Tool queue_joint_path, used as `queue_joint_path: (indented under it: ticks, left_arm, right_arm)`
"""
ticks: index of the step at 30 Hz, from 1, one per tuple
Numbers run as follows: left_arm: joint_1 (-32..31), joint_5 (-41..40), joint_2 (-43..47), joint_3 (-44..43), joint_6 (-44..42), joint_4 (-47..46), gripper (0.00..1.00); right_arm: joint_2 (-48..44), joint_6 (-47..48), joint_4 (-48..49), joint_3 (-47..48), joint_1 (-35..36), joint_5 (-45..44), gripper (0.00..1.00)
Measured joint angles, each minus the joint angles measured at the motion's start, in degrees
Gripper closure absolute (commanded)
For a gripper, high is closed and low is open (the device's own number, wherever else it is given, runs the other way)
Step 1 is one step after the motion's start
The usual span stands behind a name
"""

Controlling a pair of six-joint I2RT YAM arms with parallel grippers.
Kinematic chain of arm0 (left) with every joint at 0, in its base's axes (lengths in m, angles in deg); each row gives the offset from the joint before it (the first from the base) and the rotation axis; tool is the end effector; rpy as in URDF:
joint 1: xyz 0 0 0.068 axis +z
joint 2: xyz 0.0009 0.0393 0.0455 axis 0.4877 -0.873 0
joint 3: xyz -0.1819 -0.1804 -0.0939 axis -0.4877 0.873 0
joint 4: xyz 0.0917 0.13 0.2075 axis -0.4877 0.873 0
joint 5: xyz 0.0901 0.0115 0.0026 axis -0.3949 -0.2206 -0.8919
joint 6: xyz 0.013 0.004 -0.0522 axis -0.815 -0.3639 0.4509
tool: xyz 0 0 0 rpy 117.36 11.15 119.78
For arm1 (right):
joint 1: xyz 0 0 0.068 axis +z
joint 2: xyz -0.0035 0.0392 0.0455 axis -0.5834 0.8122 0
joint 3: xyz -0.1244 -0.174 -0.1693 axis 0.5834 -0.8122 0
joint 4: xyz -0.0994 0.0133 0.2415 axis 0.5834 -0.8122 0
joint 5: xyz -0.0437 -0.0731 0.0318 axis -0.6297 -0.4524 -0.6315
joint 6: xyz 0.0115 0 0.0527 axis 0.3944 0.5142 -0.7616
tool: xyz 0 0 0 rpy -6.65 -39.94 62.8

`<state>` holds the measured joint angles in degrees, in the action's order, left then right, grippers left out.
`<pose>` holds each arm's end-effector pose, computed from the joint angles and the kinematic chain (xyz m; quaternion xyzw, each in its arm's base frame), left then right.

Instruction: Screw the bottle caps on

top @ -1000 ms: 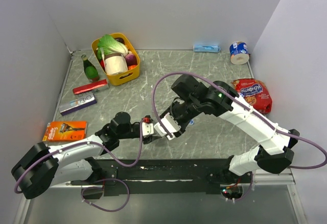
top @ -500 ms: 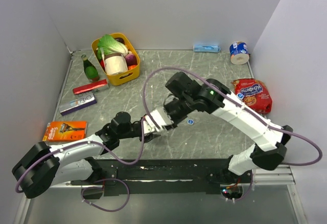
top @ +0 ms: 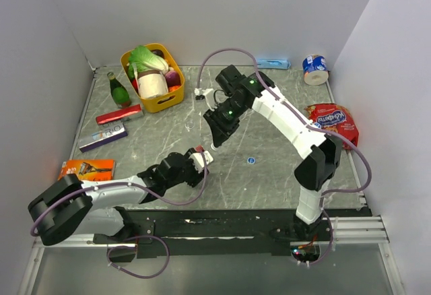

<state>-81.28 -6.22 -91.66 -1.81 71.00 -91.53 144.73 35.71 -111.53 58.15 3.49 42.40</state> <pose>0.1483 -0.1889 0.1732 0.4212 0.7318 -0.1863 0.5023 0.2687 0.2431 0.3585 -0.4742 0.8201 0.2987 0.1155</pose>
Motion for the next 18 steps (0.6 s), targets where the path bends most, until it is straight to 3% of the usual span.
queue_joint_path:
  ticks: [1,2,5,10,12,14,18]
  left_arm:
    - [-0.02,-0.28,-0.15,-0.11,0.24,0.72,0.99]
    - [-0.02,-0.33,-0.15,-0.24,0.48,1.49,0.99]
    - [-0.02,-0.07,-0.13,-1.38,1.07,1.11,0.99]
    - [0.48,6.91,1.51,-3.52,1.16,-0.92,0.99]
    - [1.29,12.02,2.29,-3.61,0.55,-0.90,0.99]
    - [2.91,18.32,2.47,-3.78,-0.72,0.76,0.99]
    - [6.08,26.62,2.43,-5.27,-5.09,6.29,0.99]
  right_arm:
    - [0.61,-1.07,0.02,0.00,-0.37,0.55,0.50]
    - [1.09,-1.97,0.02,0.00,-0.63,0.92,0.01]
    - [1.68,-2.56,-1.16,1.73,-0.98,2.99,0.00]
    - [1.22,1.81,-1.55,12.46,-4.35,8.33,0.00]
    - [-1.86,6.78,-0.68,12.33,-5.84,9.81,0.12]
    - [-10.43,15.10,2.32,3.54,-7.23,10.10,0.24]
    - [-31.82,31.17,7.21,-17.42,-5.03,7.13,0.31]
